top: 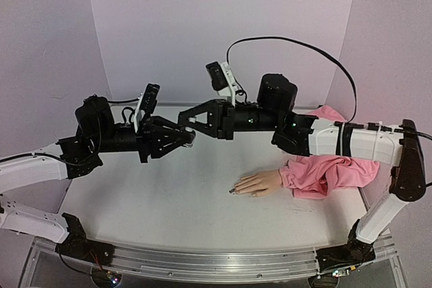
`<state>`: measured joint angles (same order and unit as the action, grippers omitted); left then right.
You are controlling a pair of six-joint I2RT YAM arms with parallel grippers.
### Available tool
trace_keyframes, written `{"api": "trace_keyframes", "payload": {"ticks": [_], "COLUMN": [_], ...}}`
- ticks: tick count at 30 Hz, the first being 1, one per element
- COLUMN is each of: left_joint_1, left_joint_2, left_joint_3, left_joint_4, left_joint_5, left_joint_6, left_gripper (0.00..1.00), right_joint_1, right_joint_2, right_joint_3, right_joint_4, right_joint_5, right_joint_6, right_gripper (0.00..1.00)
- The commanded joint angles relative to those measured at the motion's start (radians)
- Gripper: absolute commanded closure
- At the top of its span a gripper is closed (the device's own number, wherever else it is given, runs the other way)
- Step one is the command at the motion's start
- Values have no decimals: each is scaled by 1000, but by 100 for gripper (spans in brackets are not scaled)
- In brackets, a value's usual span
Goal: Paint the nails
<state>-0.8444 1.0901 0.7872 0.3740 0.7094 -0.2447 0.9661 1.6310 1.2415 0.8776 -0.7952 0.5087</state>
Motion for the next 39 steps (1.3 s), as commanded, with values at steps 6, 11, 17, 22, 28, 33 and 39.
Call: {"api": "trace_keyframes", "payload": {"ticks": [6,11,17,22,28,33,39], "left_joint_1": [-11,-25,-27,-27,-18,5,21], "left_joint_2": [53,174,136,84,17,19,45], "left_joint_3": [4,55,-29,-76,-65,20,115], "left_joint_4": [70,71,68,-6,-49,-46,-38], "left_joint_5": [-941,-1172,-961,-779,-503,-67,161], "left_joint_6": [356,402,328,324,277,176,75], "left_gripper": [100,100,100,100,100,100,100], "right_joint_1": [211,303,289,204,11,-64,-63], "right_joint_2": [117,174,111,-63,-144,-131,-151], "right_joint_3": [274,386,329,119,25,-3,-142], "right_joint_4": [-569,-587,-506,-361,-346,-293,31], "right_joint_5": [1199,1419,1310,1127,628,274,-14], "right_joint_6": [64,95,3,-91,-92,-103,-87], "right_gripper": [100,100,84,42,14,13,21]}}
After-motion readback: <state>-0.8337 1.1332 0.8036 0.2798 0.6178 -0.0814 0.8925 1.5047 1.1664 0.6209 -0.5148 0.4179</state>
